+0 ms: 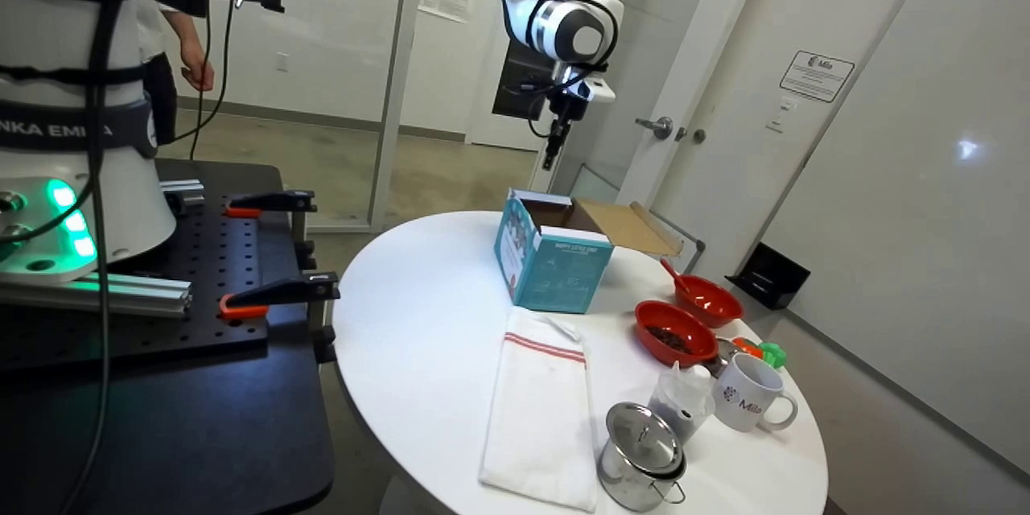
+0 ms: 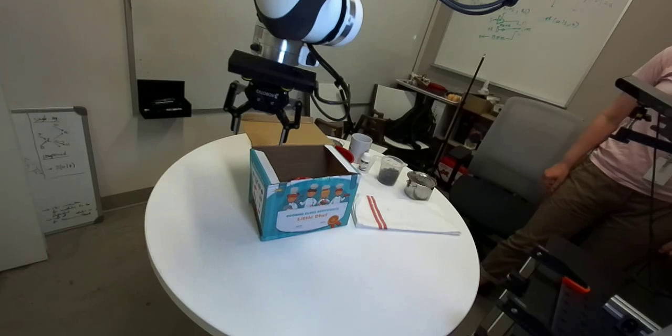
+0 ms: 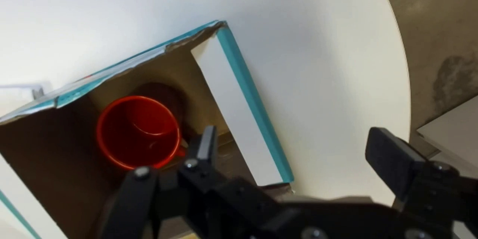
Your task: Remove the orange cup from the box and put it on the table
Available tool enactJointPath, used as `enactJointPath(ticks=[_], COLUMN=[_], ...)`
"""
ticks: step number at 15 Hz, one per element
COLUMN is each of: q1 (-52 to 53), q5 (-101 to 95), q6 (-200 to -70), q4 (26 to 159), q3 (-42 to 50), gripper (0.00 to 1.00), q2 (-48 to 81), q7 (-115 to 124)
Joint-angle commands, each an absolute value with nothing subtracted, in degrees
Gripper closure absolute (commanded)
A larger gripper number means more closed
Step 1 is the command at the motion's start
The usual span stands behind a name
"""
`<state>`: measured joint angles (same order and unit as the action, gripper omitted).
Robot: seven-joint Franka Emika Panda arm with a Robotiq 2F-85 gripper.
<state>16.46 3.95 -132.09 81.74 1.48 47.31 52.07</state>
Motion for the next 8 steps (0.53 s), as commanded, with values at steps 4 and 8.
enactJointPath(ticks=[4,8], q1=[16.36,14.51], q5=[4.01,4.45], q6=[-132.31,-133.01], q4=[82.54,83.77], q3=[1.09,1.25], gripper=[0.00,0.00], q2=[46.53,46.05], q7=[52.12,51.28])
